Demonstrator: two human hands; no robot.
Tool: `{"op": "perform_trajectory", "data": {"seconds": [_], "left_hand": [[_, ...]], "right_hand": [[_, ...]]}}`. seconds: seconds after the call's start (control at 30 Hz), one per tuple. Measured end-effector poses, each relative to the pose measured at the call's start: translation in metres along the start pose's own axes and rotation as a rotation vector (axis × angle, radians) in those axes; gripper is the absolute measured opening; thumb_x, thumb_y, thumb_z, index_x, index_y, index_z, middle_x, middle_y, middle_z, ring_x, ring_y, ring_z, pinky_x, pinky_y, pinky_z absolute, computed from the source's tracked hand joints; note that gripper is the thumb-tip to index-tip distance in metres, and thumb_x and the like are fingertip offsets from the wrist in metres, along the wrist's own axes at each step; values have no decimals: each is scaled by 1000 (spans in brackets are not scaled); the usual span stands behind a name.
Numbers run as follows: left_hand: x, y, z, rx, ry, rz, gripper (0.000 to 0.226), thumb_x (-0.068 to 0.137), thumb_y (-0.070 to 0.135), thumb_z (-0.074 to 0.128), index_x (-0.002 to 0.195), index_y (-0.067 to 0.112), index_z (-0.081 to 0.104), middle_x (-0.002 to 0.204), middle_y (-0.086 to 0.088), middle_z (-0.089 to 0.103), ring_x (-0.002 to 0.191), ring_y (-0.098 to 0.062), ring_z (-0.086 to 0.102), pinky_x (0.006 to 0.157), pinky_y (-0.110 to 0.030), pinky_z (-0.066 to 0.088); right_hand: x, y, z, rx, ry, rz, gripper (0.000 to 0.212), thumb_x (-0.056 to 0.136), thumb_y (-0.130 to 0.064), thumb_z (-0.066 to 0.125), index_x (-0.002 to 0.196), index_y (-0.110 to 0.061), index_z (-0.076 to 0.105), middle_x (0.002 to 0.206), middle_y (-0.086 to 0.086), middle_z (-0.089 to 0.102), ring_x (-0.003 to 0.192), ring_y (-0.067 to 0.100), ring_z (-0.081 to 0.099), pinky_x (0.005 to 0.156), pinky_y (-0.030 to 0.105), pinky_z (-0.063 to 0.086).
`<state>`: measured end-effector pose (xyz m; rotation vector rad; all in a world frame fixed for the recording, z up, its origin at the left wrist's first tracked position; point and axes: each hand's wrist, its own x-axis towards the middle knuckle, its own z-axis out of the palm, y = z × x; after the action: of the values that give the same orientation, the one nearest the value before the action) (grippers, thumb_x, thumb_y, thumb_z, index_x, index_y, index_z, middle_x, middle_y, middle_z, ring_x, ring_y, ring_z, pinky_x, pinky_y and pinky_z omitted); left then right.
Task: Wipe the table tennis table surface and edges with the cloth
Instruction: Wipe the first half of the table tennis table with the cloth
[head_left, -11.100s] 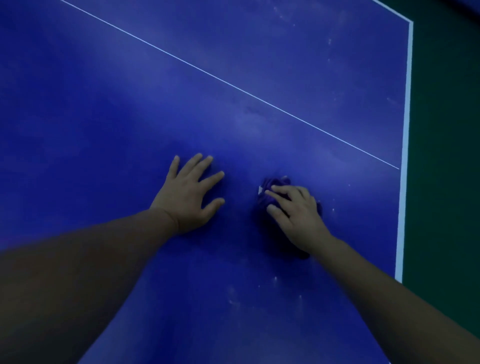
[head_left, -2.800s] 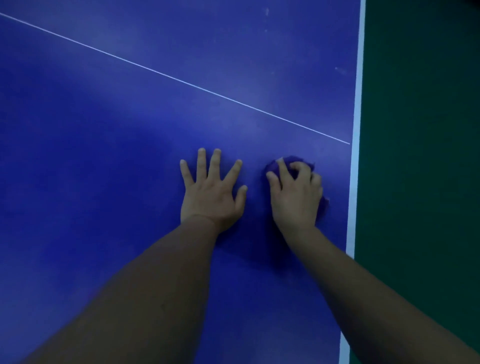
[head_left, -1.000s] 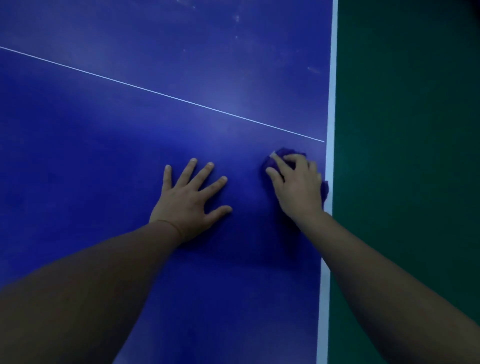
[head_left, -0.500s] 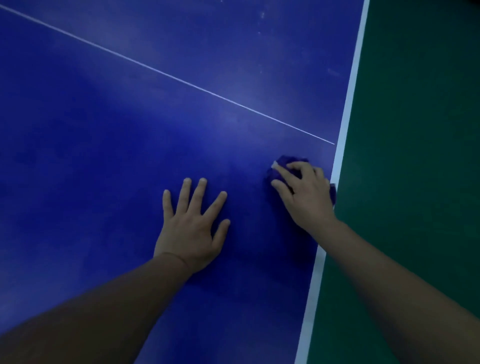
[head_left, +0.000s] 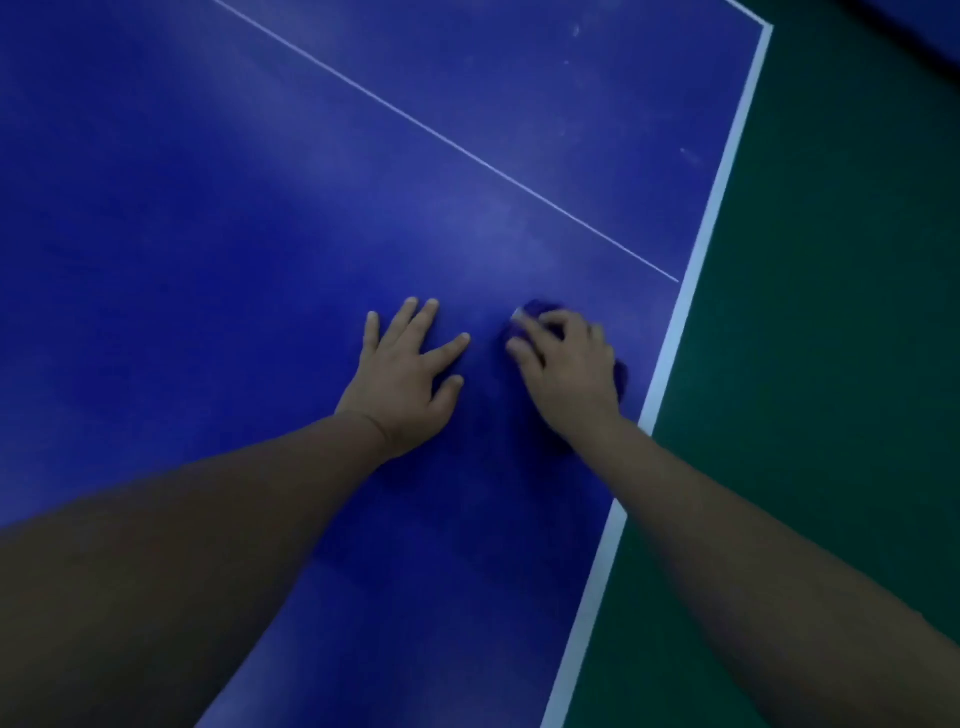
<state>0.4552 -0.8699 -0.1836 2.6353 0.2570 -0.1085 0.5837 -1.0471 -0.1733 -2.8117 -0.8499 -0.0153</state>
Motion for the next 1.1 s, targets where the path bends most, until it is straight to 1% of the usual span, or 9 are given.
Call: {"op": "perform_trajectory", "data": {"seconds": [0.1,0.27,0.4,0.6,0.7,0.83,0.9,1.0,1.1], "left_hand": [[-31,-9,-8,15,24,-13,58,102,47,32,158,31,29,169,-6,5,156,-21,-7,123,-52,-10],[-137,-50,-11,193,13,13,63,100,49,26,155,21,37,165,-12,23,154,-29,15,122,-62,5],[-173,-67,-5,242,-24,-29,63,102,51,25,158,24,29,167,-8,18,156,-27,8,121,-64,3],[-170,-68,-6,190,-19,-29,63,100,50,28,157,24,29,167,-8,19,156,-27,8,121,-64,4],[-171,-68,-7,160,3,-20,62,101,47,27,156,20,33,167,-8,20,156,-26,8,122,-62,2],[-171,-69,-7,178,-31,-19,64,101,52,22,158,22,28,168,-7,14,156,-26,2,122,-62,-2],[-172,-69,-6,203,-42,-19,66,101,54,20,158,24,25,168,-7,11,156,-26,-1,121,-62,-4],[-171,-69,-6,217,-41,-19,67,100,55,17,159,24,23,169,-7,9,156,-26,-2,121,-62,-6],[-172,-69,-8,213,-47,-21,68,98,54,12,160,25,20,169,-6,3,156,-25,-7,121,-60,-9]], "right_hand": [[33,-33,13,8,-8,269,52,102,-57,37,145,-30,51,141,1,43,123,31,40,100,48,36],[-34,-98,21,21,-41,-148,50,99,-55,41,138,-31,59,130,-1,53,113,30,46,88,46,42],[-82,-78,8,15,-102,-406,49,99,-52,43,137,-28,61,129,4,57,113,33,47,87,51,46],[-73,-124,23,-1,-1,92,45,99,-51,50,136,-30,62,130,0,53,115,29,46,90,46,41],[-129,-133,23,31,-34,-171,46,101,-54,44,139,-32,58,130,-2,53,115,28,46,89,43,40],[-175,-90,7,-15,-124,-447,47,101,-53,45,136,-26,61,129,2,52,114,34,51,92,53,46],[-159,-80,1,-33,-116,-356,47,98,-51,48,132,-23,65,125,6,57,110,35,52,88,54,47],[-131,-104,6,-4,-20,17,48,97,-51,46,132,-25,65,125,9,58,111,33,50,88,50,46],[-167,-141,19,0,-34,-49,49,99,-53,44,138,-28,60,128,6,55,114,32,48,89,45,43]]}}
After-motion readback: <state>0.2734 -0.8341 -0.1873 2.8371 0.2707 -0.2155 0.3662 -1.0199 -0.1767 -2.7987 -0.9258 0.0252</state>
